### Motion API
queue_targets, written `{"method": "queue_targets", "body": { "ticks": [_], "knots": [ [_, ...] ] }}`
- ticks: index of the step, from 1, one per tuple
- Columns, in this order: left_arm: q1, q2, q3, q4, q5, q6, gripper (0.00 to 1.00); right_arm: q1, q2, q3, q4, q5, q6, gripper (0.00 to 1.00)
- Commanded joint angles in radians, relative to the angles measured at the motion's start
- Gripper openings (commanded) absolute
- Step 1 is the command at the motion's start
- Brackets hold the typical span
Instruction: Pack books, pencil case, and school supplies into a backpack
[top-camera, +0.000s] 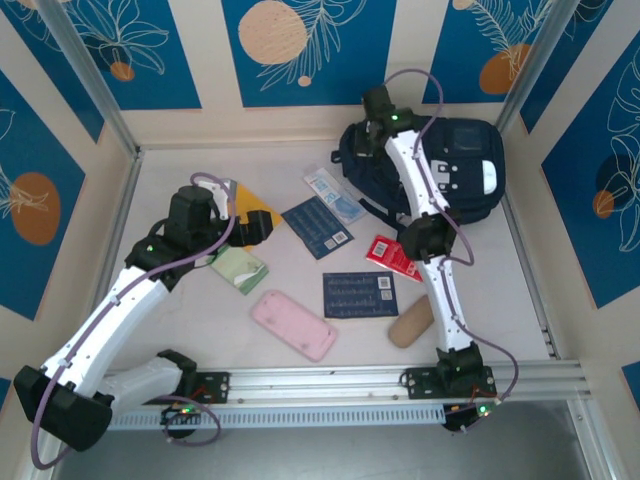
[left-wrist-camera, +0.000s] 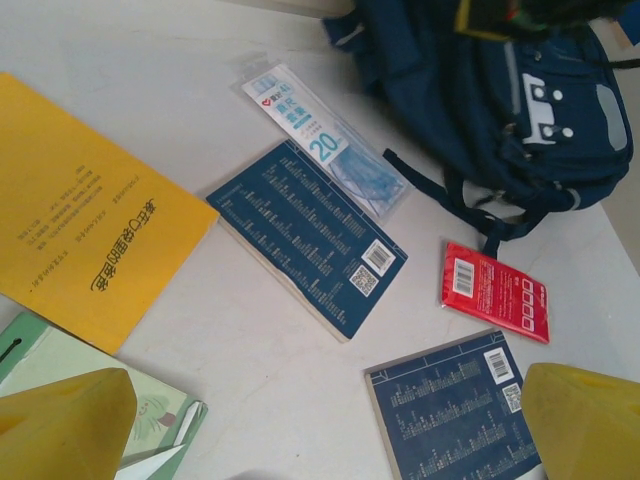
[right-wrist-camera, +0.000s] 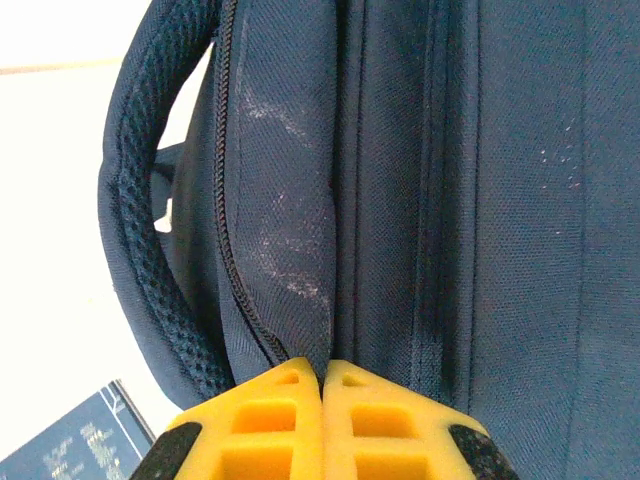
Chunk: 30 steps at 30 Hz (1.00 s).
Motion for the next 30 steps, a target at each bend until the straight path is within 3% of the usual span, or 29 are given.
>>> {"method": "queue_targets", "body": {
  "ticks": [1, 8, 10, 14, 17, 19, 24, 30],
  "knots": [
    [0.006, -0.025, -0.010, 0.016, 0.020, -0.001, 0.99, 0.015, -0.170, -0.073, -0.009, 0.148, -0.054, 0.00],
    [-0.001, -0.016, -0.020, 0.025, 0.063, -0.018, 0.98, 0.071, -0.367, -0.339, -0.085, 0.322, -0.066, 0.00],
    [-0.007, -0.012, -0.021, 0.024, 0.071, -0.014, 0.97, 0.088, -0.426, -0.426, -0.126, 0.310, -0.022, 0.00],
    [-0.038, -0.005, -0.009, 0.007, 0.057, 0.014, 0.96, 0.159, -0.648, -0.774, 0.000, 0.233, 0.020, 0.00],
    [-0.050, 0.009, 0.000, -0.001, 0.057, 0.025, 0.95, 0.203, -0.735, -0.903, 0.006, 0.201, 0.077, 0.00],
    [-0.055, 0.024, 0.004, -0.005, 0.061, 0.028, 0.95, 0.235, -0.783, -0.987, 0.036, 0.142, 0.111, 0.00],
    [-0.109, 0.076, 0.046, -0.054, 0.055, 0.041, 0.93, 0.267, -0.934, -1.216, 0.264, -0.206, 0.278, 0.00],
    [-0.177, 0.105, 0.075, -0.068, 0.033, 0.009, 0.92, 0.277, -0.930, -1.272, 0.446, -0.447, 0.465, 0.00]
  ]
}}
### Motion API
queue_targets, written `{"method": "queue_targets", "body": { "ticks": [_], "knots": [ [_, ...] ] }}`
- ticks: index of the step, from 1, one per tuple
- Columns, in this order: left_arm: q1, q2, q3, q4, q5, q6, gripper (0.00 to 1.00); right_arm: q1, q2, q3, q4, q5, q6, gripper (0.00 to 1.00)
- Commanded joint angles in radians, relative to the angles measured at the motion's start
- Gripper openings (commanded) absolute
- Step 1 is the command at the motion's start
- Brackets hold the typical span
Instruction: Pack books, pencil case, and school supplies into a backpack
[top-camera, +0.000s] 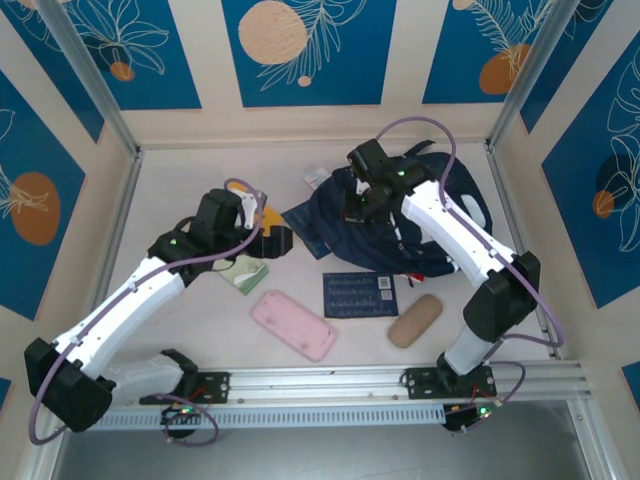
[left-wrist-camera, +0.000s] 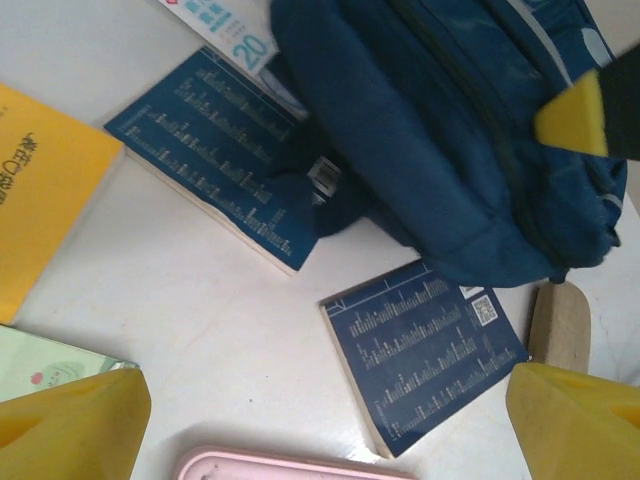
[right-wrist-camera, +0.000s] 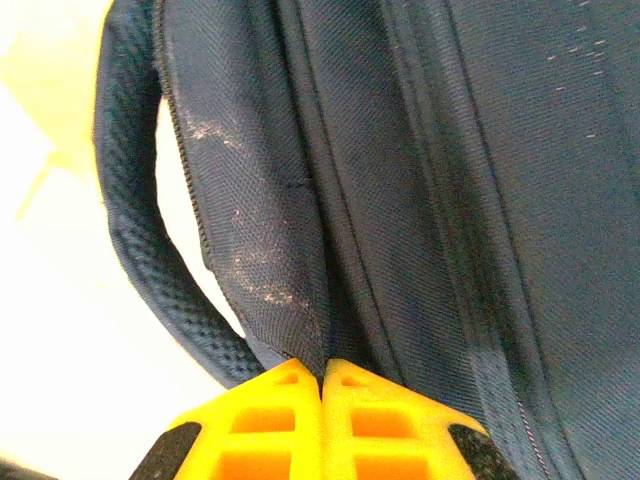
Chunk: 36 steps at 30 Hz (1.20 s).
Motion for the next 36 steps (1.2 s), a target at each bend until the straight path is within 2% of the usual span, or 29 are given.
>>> {"method": "queue_targets", "body": {
  "ticks": [1, 5, 9, 11, 14, 15, 18, 20, 24, 29, 36],
  "knots": [
    [-0.040, 0.009, 0.049, -0.027, -0.017, -0.011, 0.92, 0.012, -0.002, -0.007, 0.225, -0.235, 0.183, 0.00],
    [-0.081, 0.038, 0.050, -0.020, -0.033, -0.032, 0.91, 0.041, 0.074, 0.038, 0.286, -0.288, 0.226, 0.00],
    [-0.098, 0.048, 0.059, -0.024, -0.050, -0.065, 0.90, 0.095, 0.206, 0.180, 0.115, -0.108, 0.096, 0.00],
    [-0.099, 0.037, 0.058, -0.034, -0.064, -0.069, 0.90, 0.111, 0.236, 0.211, 0.065, -0.043, 0.048, 0.11],
    [-0.100, 0.019, 0.055, -0.055, -0.096, -0.062, 0.90, 0.112, 0.199, 0.180, 0.064, 0.025, -0.009, 0.39],
    [-0.098, 0.015, 0.051, -0.057, -0.102, -0.062, 0.90, 0.102, 0.171, 0.148, 0.090, 0.018, -0.026, 0.47],
    [-0.098, 0.014, 0.040, -0.052, -0.107, -0.062, 0.90, 0.051, 0.110, 0.055, 0.146, -0.055, -0.085, 0.60],
    [-0.099, 0.019, 0.031, -0.039, -0.095, -0.065, 0.90, 0.006, 0.082, -0.026, 0.189, -0.136, -0.124, 0.59],
    [-0.100, 0.020, 0.000, -0.014, -0.062, -0.072, 0.89, -0.093, 0.030, -0.225, 0.307, -0.289, -0.139, 0.50],
    [-0.108, 0.015, -0.032, 0.003, -0.045, -0.062, 0.88, -0.150, 0.073, -0.289, 0.339, -0.418, -0.190, 0.50],
    [-0.112, 0.000, -0.048, 0.008, -0.047, -0.046, 0.88, -0.166, 0.155, -0.301, 0.388, -0.475, -0.210, 0.50]
  ]
}}
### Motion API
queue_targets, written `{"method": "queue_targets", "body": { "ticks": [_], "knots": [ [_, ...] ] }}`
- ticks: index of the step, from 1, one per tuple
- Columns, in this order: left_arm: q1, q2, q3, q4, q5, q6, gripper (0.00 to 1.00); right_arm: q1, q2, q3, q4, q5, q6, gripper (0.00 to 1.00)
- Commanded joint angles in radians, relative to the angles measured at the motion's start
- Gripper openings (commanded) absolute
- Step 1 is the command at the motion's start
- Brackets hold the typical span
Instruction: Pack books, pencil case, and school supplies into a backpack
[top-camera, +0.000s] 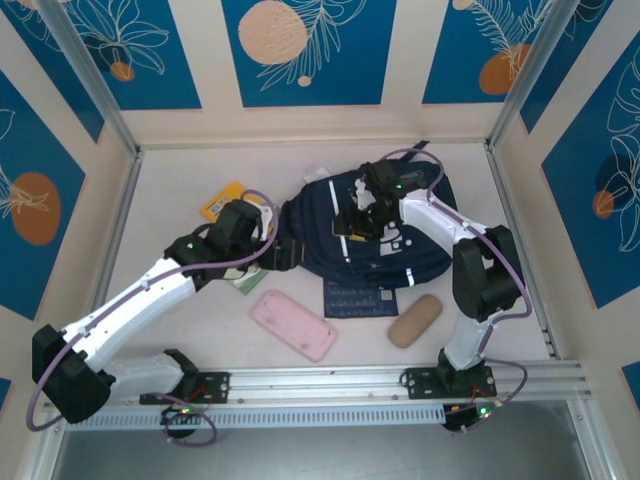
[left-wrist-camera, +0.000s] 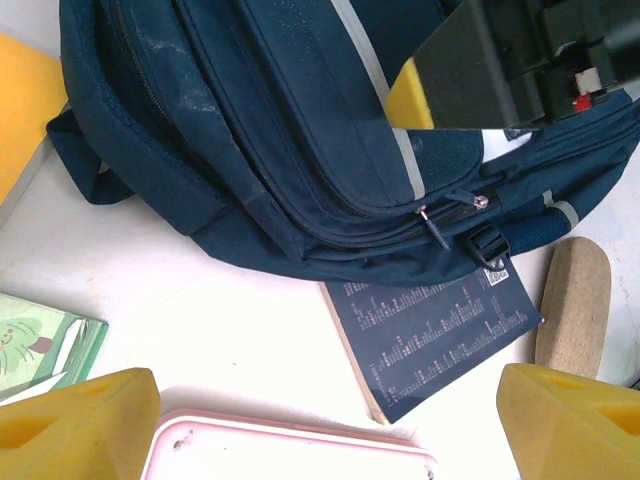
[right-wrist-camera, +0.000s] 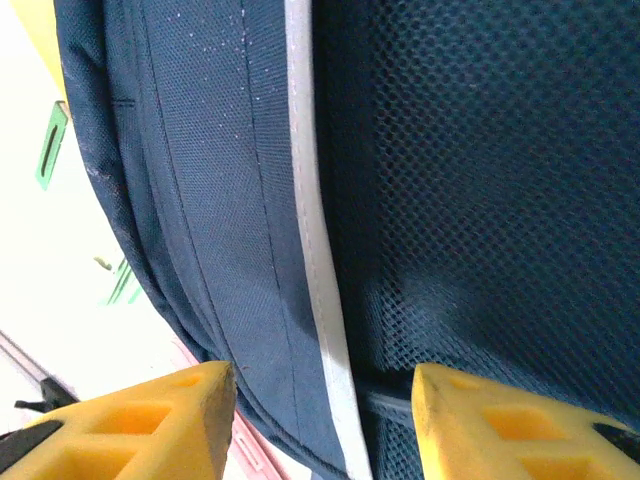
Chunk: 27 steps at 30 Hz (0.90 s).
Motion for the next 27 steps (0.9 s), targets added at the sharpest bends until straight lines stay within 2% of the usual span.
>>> {"method": "queue_targets", "body": {
  "ticks": [1, 5, 8, 10, 13, 14, 19, 24, 27],
  "knots": [
    [-0.011, -0.031, -0.015, 0.021, 0.015, 0.011, 0.88, -0.003, 0.026, -0.006, 0.037, -0.088, -0.037, 0.50],
    [-0.013, -0.026, -0.016, 0.025, 0.018, 0.019, 0.88, 0.004, 0.064, 0.002, 0.053, -0.131, -0.049, 0.48],
    [-0.014, -0.024, -0.021, 0.032, 0.020, 0.020, 0.87, 0.008, 0.077, -0.001, 0.085, -0.204, -0.054, 0.39],
    [-0.013, -0.022, -0.023, 0.036, 0.020, 0.022, 0.87, 0.016, 0.093, 0.012, 0.078, -0.199, -0.056, 0.30],
    [-0.020, -0.017, -0.018, 0.034, 0.014, 0.028, 0.86, 0.016, 0.099, 0.031, 0.055, -0.134, -0.041, 0.02],
    [-0.028, -0.014, -0.016, 0.034, 0.007, 0.030, 0.85, 0.009, 0.081, 0.027, 0.062, -0.126, -0.026, 0.00],
    [-0.109, 0.017, -0.025, 0.056, -0.074, 0.047, 0.84, -0.043, -0.049, 0.040, 0.088, -0.131, 0.091, 0.00],
    [-0.199, 0.050, -0.082, 0.183, -0.149, 0.089, 0.78, -0.077, -0.087, 0.126, 0.018, -0.180, 0.168, 0.00],
    [-0.254, 0.071, -0.103, 0.252, -0.175, 0.183, 0.77, -0.082, -0.112, 0.150, -0.003, -0.188, 0.193, 0.00]
  ]
}}
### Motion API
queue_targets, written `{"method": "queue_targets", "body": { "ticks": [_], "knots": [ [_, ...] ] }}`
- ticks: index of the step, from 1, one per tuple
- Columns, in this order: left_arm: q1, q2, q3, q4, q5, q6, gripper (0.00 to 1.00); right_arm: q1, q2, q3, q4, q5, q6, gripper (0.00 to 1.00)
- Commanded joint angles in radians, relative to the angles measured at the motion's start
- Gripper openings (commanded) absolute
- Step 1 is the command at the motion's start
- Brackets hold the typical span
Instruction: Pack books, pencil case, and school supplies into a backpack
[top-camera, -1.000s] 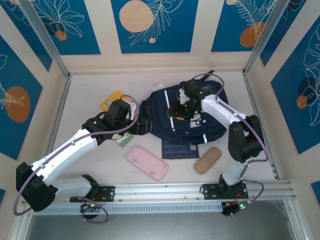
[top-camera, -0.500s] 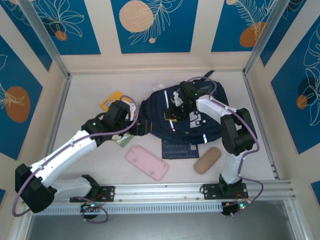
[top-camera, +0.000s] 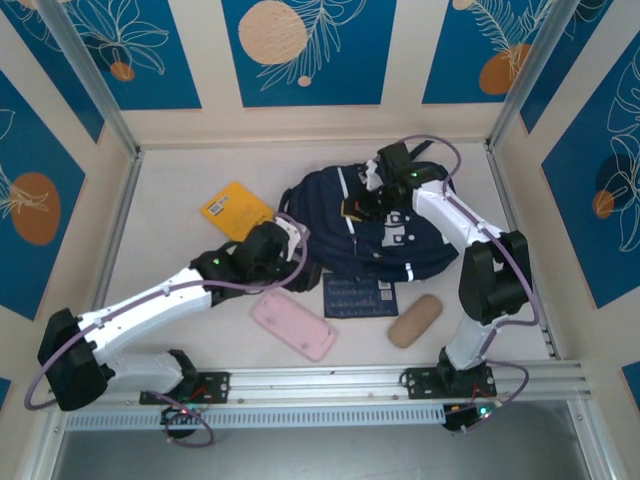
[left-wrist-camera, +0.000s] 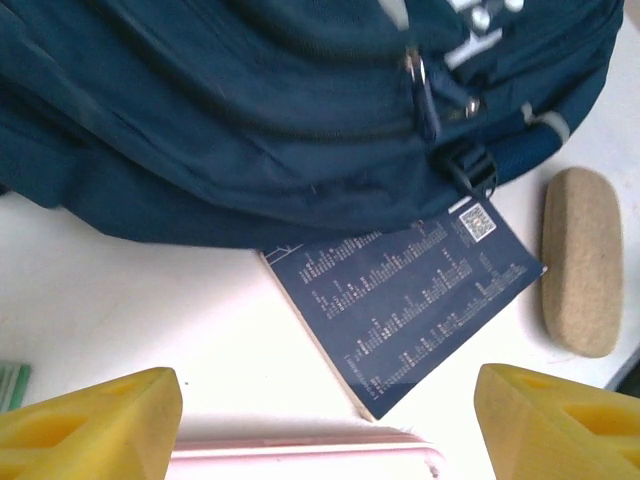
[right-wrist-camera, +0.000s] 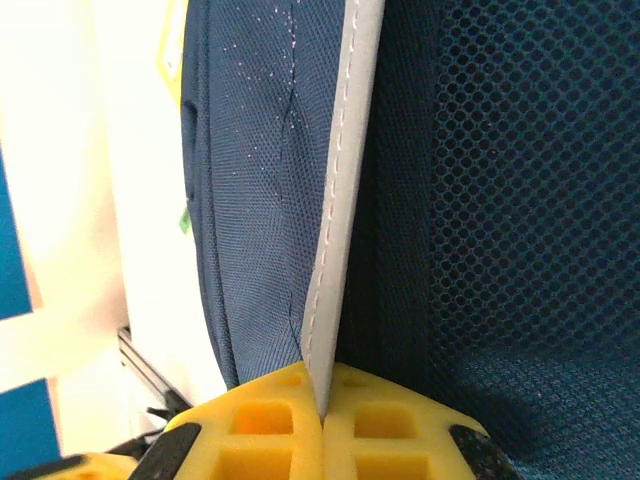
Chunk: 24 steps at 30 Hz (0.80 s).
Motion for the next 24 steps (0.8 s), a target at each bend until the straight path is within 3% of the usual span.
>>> {"method": "queue_targets", "body": {
  "ticks": [1, 4, 9, 12, 19, 24],
  "knots": [
    [-0.057, 0.029, -0.013, 0.100, -0.073, 0.126, 0.77, -0.008, -0.069, 0.063, -0.025, -0.054, 0.072, 0.00],
    [-0.069, 0.058, 0.004, 0.106, -0.068, 0.205, 0.77, -0.015, -0.097, 0.078, -0.037, -0.061, 0.101, 0.00],
    [-0.071, 0.051, -0.076, 0.319, -0.051, 0.235, 0.58, -0.021, -0.126, 0.114, -0.063, -0.104, 0.141, 0.00],
    [-0.096, 0.082, -0.132, 0.479, -0.061, 0.251, 0.60, -0.026, -0.151, 0.118, -0.060, -0.115, 0.169, 0.00],
    [-0.209, 0.183, -0.235, 0.811, -0.226, 0.386, 0.62, -0.032, -0.190, 0.111, -0.028, -0.129, 0.266, 0.00],
    [-0.227, 0.223, -0.305, 0.933, -0.276, 0.432, 0.63, -0.038, -0.209, 0.099, -0.017, -0.134, 0.297, 0.00]
  ]
}}
